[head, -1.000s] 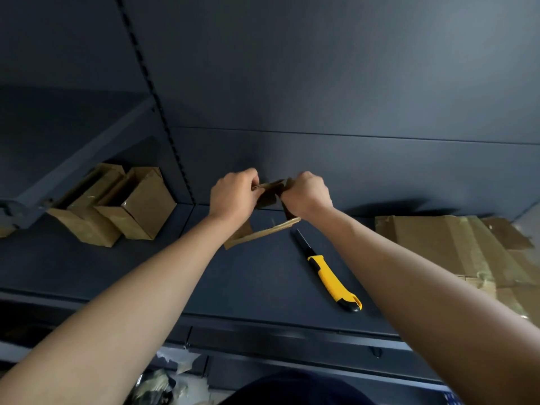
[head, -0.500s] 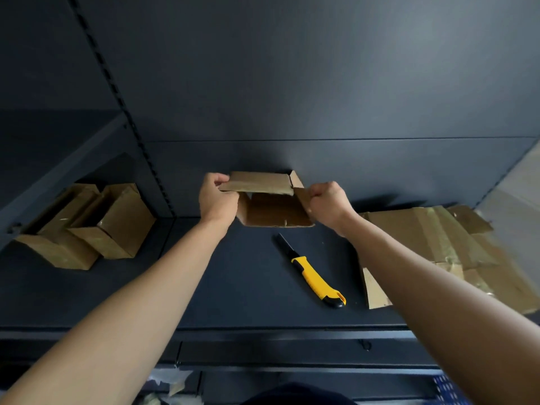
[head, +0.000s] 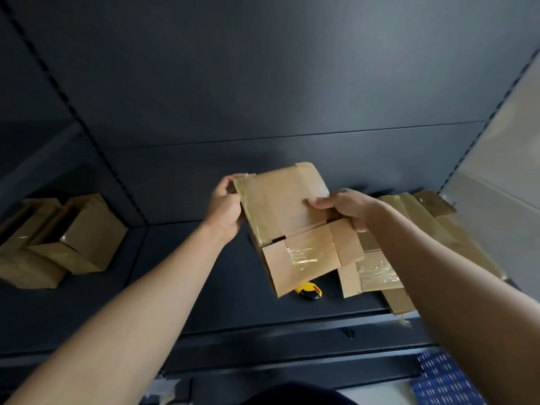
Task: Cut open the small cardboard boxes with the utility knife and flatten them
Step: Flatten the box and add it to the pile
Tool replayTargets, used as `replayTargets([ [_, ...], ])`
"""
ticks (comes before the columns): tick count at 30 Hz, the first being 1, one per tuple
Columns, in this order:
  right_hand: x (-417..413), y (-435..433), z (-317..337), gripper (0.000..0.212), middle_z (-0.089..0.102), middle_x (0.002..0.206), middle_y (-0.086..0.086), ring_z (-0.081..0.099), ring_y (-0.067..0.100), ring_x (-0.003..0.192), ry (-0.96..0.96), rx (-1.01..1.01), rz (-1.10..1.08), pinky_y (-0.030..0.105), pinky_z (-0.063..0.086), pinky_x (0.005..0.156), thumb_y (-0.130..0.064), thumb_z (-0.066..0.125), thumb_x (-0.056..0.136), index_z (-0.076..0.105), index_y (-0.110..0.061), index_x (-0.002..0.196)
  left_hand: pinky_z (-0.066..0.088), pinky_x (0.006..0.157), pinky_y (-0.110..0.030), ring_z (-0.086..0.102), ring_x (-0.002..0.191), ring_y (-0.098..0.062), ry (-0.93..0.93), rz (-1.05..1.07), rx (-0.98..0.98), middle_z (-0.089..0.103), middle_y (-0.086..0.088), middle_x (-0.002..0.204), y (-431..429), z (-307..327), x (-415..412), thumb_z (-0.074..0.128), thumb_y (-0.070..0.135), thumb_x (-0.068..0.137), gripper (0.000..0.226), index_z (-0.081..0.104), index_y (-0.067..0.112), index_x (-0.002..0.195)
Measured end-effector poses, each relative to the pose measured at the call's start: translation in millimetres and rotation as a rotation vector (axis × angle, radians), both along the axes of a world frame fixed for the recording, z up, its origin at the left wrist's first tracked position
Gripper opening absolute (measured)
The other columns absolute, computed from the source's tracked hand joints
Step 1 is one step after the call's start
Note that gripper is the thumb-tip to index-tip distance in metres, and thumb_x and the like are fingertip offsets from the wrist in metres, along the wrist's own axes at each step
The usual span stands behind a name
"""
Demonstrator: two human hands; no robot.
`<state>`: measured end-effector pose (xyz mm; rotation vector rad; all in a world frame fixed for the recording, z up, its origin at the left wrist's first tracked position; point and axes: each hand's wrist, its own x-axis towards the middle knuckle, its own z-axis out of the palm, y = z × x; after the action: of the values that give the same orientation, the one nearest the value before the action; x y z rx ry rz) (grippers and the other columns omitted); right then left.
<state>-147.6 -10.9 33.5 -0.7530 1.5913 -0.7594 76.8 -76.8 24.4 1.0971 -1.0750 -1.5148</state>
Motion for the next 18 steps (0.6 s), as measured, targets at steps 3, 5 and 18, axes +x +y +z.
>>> replayTargets([
  [3,-10.9,4.9,-5.8,0.044,0.074,0.078,0.009,0.071,0.025,0.068,0.062,-0.106,-0.202,0.037,0.058,0.059,-0.027,0.083,0.069,0.067,-0.002,0.102,0.054,0.062,-0.035,0.062,0.074,-0.018,-0.024,-0.009,0.179,0.064,-0.004,0.091,4.5,-2.8,-22.4,0.038,0.016,0.102,0.016,0.054,0.017,0.102],
  [5,-25.4,8.4,-10.7,0.039,0.072,0.087,0.011,0.07,0.026,0.076,0.159,-0.143,-0.305,0.039,0.058,0.069,-0.028,0.081,0.074,0.067,-0.003,0.101,0.053,0.065,-0.039,0.063,0.077,-0.023,-0.048,-0.127,0.281,0.064,-0.009,0.094,8.5,-8.1,-37.7,0.037,0.031,0.102,0.022,0.05,0.014,0.106],
  [18,-95.1,33.8,-60.8,0.049,0.055,0.122,0.014,0.056,0.026,0.104,0.866,0.163,-0.248,0.036,0.048,0.086,-0.022,0.063,0.087,0.045,-0.002,0.127,0.041,0.1,-0.039,0.038,0.133,-0.027,-0.567,-0.691,0.284,0.032,-0.015,0.149,39.4,-73.9,-131.3,0.057,0.009,0.093,0.058,0.031,0.011,0.146],
])
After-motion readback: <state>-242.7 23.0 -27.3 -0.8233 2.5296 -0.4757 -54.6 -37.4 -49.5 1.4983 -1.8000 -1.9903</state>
